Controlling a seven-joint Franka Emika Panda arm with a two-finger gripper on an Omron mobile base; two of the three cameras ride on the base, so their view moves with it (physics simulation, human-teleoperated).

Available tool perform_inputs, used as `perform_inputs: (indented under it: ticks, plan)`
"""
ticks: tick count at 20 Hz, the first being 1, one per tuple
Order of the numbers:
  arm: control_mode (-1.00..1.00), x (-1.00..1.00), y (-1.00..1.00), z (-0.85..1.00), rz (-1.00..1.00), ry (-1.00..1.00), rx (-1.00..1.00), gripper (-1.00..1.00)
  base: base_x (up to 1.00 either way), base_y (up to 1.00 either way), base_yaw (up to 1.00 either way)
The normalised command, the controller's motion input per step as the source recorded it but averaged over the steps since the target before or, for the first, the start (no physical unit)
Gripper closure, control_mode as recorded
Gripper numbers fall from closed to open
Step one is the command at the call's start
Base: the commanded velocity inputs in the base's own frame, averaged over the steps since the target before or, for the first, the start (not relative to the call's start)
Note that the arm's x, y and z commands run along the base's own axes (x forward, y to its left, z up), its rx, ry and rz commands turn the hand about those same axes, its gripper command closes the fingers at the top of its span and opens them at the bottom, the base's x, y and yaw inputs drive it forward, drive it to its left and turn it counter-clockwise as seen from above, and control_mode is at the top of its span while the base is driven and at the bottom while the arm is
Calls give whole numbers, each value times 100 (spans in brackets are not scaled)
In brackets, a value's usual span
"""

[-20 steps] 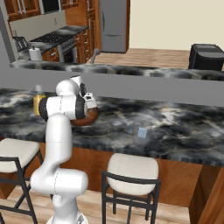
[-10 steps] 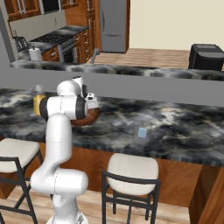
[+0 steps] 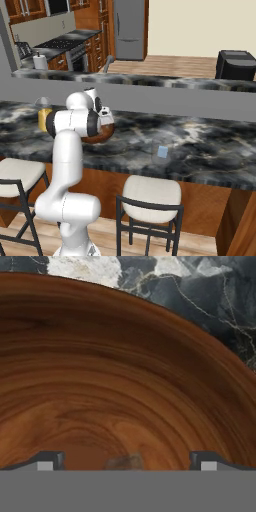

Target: There are two ice cubes in the ice bowl. Place both ice cubes in the glass cup.

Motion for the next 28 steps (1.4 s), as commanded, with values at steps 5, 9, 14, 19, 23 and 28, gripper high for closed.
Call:
perform_inputs:
  ticks: [5, 9, 14, 19, 23, 28]
  plan:
    - [-100, -13, 0, -34, 0, 0, -2, -100, 0, 0, 0]
    - [-100, -20, -3, -51, 0, 0, -4, -100, 0, 0, 0]
    - [-100, -29, -13, -88, 3, 2, -8, -100, 0, 0, 0]
    - [-100, -39, -24, -48, 1, -1, 1, -100, 0, 0, 0]
    - [-100, -89, -17, -22, 0, -5, 0, -100, 0, 0, 0]
    - [-100, -25, 17, -38, 0, 0, 0, -100, 0, 0, 0]
